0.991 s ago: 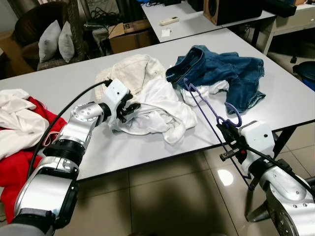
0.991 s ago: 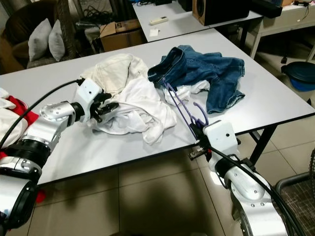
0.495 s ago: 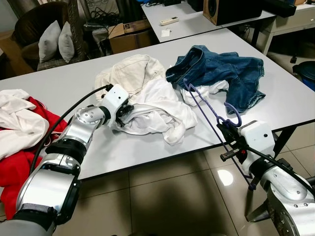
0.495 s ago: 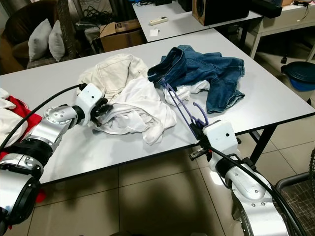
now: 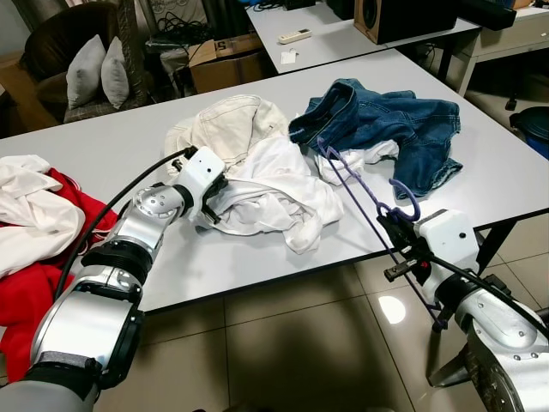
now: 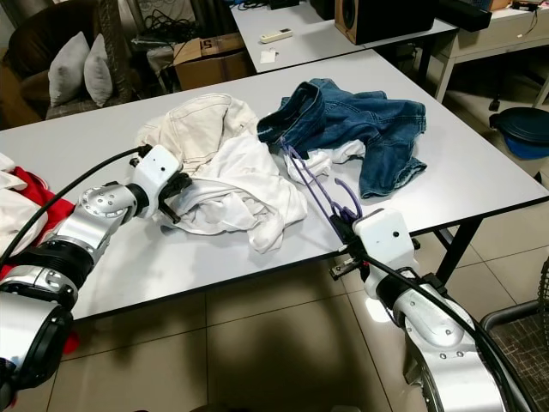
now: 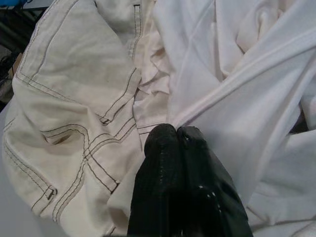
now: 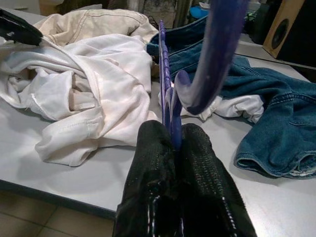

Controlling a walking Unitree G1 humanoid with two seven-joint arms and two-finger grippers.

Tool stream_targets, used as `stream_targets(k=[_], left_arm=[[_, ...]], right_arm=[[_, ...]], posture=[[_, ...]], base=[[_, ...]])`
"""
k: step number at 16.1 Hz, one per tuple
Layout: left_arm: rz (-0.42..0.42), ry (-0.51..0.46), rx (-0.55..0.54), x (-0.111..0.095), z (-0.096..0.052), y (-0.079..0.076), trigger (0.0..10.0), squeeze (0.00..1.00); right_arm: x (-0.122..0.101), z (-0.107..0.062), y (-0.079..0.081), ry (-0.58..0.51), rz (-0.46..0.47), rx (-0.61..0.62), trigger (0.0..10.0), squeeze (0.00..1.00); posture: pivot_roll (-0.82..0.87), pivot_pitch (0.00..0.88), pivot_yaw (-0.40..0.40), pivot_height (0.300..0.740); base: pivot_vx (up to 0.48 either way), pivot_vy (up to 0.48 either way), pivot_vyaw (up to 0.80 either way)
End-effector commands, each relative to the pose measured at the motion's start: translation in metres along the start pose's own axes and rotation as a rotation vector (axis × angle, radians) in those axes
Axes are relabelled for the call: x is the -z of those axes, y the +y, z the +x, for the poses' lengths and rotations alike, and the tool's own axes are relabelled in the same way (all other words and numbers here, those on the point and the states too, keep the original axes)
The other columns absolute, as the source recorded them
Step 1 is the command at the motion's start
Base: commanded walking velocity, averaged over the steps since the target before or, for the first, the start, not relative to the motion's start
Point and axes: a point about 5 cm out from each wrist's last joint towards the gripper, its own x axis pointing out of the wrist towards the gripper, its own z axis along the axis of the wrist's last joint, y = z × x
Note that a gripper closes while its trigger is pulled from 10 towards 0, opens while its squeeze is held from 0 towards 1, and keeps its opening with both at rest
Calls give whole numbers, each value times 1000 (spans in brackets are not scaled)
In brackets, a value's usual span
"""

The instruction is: Hang hanger

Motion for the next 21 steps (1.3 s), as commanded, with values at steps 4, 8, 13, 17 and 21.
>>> stream_targets(k=[4,8,13,17,21], left_arm=[[-98,-75,-118,-11,0,12,0,0],[-177,-311,-162,-73,0,35,0,0],[-120,-406,-150,-119,-4,48,0,0],[-72,-406,-106,-124,-3,44,0,0],[-26,-414,-54,-127,-5,41,0,0]], right_arm=[[-4,3,1,-16,3,-35,10000,0],[-12,-3,-2,-72,26,-59,10000,0],[-33,-27,-2,-185,170,-310,10000,0],[-26,-25,0,-58,200,-411,10000,0],[-14,7,7,75,239,-387,10000,0]], posture=[[-83,0,167,740],[-102,0,178,740],[-130,0,197,740],[-138,0,202,740],[-126,0,189,740]], base=[[0,0,0],[0,0,0],[0,0,0],[0,0,0],[0,0,0]])
